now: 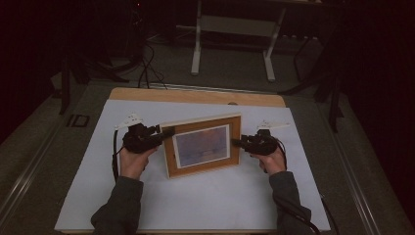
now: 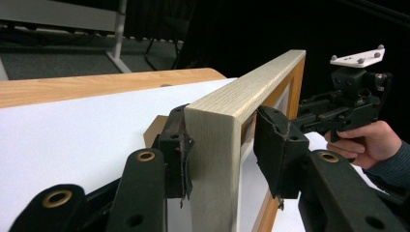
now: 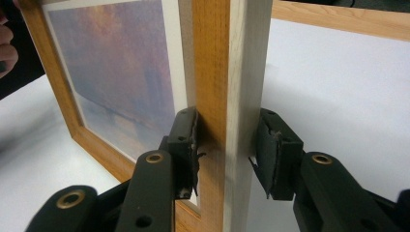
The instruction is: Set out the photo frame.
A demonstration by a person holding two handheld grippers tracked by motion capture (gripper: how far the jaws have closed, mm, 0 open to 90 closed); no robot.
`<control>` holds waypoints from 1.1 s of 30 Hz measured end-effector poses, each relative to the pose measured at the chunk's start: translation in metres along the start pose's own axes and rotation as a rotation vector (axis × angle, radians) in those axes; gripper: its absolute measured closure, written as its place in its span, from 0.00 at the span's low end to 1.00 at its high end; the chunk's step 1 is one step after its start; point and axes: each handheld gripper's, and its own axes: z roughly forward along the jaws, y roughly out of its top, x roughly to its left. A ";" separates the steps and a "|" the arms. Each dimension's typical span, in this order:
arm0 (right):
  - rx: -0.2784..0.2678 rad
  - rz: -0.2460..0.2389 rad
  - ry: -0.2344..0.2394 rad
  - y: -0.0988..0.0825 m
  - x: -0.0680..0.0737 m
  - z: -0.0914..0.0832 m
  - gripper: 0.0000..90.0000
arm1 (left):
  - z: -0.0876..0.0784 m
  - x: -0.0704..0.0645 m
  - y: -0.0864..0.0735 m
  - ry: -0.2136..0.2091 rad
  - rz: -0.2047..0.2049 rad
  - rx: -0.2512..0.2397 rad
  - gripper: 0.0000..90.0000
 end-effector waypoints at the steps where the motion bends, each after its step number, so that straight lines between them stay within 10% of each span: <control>1: -0.001 0.002 0.002 -0.001 0.000 0.000 0.70 | 0.000 0.000 0.000 -0.001 -0.001 -0.001 0.66; 33: -0.001 0.006 -0.020 -0.011 0.012 -0.008 0.71 | 0.010 0.003 0.002 0.017 0.002 -0.006 0.60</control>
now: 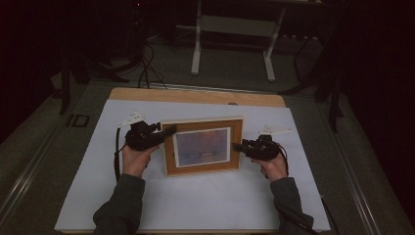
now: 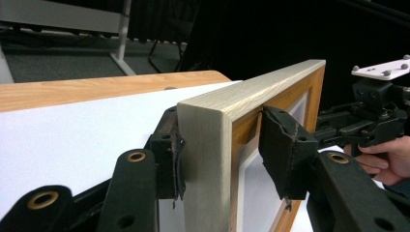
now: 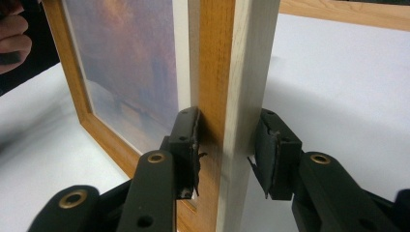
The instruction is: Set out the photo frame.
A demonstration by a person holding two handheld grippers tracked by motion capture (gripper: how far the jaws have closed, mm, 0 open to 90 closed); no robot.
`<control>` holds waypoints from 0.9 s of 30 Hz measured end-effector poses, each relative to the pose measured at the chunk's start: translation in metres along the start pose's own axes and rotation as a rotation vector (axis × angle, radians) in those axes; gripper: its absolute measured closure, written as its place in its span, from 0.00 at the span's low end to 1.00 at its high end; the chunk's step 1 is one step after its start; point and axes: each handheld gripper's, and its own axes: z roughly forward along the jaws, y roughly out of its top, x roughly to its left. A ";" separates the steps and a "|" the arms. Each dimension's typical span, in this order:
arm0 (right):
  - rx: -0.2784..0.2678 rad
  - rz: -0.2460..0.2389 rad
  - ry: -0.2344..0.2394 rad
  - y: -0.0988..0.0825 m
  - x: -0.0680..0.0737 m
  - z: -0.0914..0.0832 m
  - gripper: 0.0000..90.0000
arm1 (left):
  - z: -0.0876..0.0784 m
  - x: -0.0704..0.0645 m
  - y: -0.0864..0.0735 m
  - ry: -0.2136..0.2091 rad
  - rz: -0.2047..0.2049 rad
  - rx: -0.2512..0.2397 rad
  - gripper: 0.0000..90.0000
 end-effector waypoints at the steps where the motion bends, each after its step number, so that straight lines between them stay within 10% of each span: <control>1: 0.002 -0.001 -0.002 -0.001 0.001 -0.001 0.71 | 0.000 0.000 0.000 0.000 0.001 0.000 0.60; 27: 0.004 0.006 -0.004 -0.006 0.005 -0.006 0.72 | 0.006 0.005 -0.002 -0.025 -0.009 -0.016 0.59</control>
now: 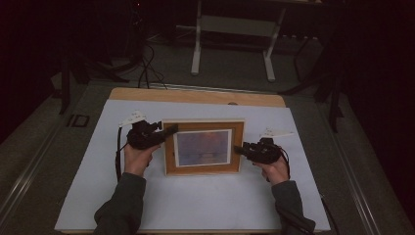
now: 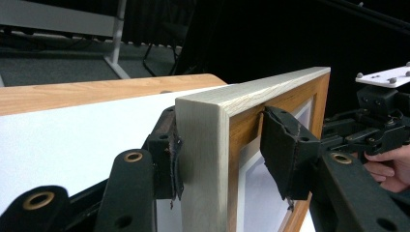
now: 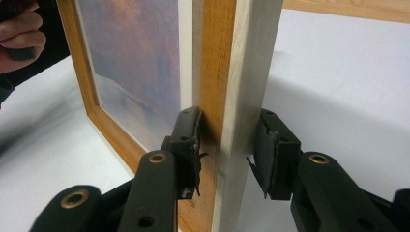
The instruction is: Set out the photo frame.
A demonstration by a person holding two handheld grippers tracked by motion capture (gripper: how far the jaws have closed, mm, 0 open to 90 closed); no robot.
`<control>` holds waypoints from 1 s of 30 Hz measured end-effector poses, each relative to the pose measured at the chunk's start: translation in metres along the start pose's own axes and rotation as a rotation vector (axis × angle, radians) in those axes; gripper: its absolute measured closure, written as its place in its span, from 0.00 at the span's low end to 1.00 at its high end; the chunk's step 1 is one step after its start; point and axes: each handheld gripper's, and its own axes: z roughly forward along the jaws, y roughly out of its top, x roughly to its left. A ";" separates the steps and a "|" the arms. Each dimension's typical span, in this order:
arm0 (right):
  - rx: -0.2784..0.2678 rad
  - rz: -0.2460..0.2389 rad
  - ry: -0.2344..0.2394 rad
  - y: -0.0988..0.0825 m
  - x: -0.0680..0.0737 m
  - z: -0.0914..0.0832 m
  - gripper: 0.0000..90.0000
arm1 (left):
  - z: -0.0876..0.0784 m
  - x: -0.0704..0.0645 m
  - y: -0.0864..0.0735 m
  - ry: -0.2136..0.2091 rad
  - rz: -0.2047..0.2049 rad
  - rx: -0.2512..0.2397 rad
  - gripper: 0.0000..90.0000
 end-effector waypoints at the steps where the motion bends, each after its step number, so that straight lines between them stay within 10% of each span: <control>1: 0.000 0.000 0.000 0.000 0.000 0.000 0.72 | 0.000 0.000 0.000 -0.001 0.001 0.000 0.59; 30: 0.009 -0.007 -0.008 -0.005 0.006 -0.007 0.72 | 0.003 0.001 -0.001 -0.020 -0.011 -0.003 0.58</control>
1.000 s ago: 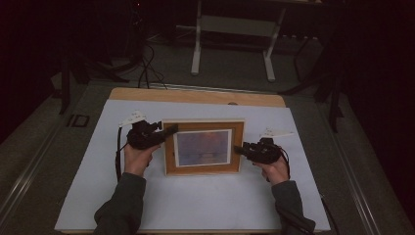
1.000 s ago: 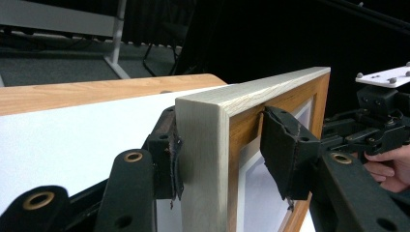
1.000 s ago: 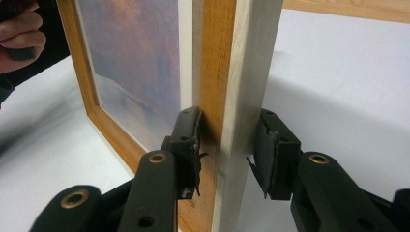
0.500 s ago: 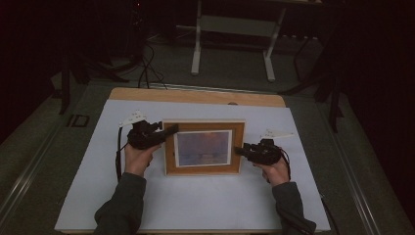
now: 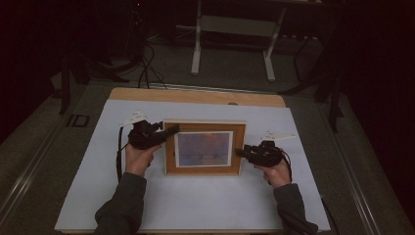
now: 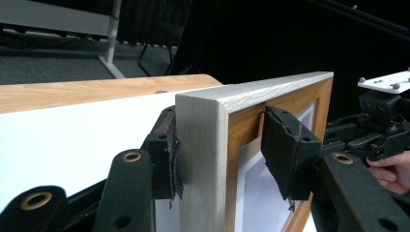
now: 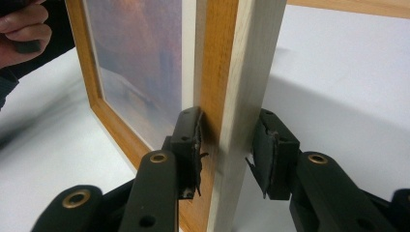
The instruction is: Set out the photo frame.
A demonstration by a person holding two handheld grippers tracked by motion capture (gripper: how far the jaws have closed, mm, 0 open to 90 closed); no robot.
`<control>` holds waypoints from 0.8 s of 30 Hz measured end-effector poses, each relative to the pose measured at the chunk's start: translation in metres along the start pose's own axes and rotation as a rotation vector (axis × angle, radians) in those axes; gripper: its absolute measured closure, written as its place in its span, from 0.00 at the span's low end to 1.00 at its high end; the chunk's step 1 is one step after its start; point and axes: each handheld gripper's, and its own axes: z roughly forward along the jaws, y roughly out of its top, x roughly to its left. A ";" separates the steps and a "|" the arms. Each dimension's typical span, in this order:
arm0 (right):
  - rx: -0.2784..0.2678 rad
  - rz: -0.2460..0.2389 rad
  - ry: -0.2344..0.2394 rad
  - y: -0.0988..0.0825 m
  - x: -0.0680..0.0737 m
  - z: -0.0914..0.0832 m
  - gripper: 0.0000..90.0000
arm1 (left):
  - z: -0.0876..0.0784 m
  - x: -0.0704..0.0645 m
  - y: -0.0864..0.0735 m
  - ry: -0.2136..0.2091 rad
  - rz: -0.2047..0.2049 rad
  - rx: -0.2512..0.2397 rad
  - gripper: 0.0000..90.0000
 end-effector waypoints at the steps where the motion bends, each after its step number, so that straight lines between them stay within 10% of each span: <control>1: 0.000 -0.001 0.000 0.000 0.000 0.000 0.72 | 0.000 0.000 0.000 -0.001 0.000 0.000 0.58; 24: -0.005 0.009 -0.003 -0.007 -0.001 -0.013 0.73 | 0.004 -0.012 -0.002 -0.003 -0.004 0.015 0.58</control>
